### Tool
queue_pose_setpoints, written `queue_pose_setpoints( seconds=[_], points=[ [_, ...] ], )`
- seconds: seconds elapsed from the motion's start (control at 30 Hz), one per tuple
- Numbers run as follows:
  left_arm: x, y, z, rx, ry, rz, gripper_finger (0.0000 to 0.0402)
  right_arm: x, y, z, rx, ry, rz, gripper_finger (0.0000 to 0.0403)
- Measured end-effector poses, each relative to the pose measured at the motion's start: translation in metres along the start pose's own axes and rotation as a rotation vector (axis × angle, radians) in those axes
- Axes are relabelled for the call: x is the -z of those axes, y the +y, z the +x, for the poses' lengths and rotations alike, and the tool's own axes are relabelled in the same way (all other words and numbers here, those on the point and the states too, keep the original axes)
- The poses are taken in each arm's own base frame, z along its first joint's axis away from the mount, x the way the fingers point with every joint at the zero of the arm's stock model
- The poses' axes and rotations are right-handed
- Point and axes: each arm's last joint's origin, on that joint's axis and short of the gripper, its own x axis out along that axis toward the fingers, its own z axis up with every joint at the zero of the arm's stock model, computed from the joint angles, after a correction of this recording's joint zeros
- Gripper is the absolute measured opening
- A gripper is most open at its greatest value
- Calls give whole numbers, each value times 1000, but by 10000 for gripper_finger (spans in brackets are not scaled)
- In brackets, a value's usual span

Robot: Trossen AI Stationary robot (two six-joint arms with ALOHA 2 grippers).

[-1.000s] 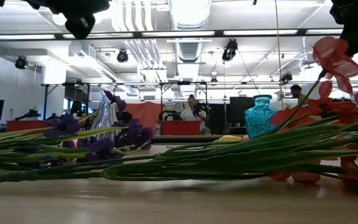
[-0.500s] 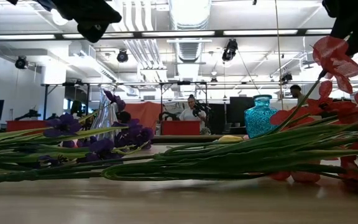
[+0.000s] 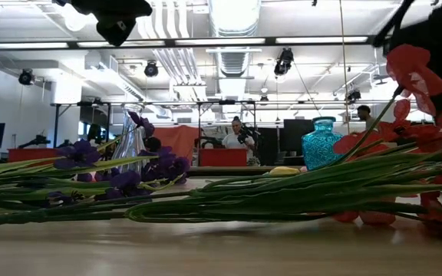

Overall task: Sort flowers into vase by color
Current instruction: Put the right red flower into the blue vase

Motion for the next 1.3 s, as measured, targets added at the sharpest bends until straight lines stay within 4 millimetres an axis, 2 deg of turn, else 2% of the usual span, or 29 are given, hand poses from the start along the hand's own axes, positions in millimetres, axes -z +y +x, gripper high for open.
queue_pose_setpoints(
  seconds=[0.23,0.4,0.53,0.9,1.07,1.3],
  points=[
    [5,1,1,-4,27,3,0,2,9,22,30,38,9,202],
    [7,1,1,-3,35,5,0,6,11,44,70,72,1,184],
    [7,1,1,-4,37,6,0,7,12,53,104,77,-17,150],
    [7,0,1,-2,37,4,0,8,15,67,147,71,-39,17],
    [7,0,1,-2,37,5,0,7,13,59,114,83,-40,13],
    [7,0,1,-1,34,9,0,3,3,16,86,126,-81,12]
  ],
)
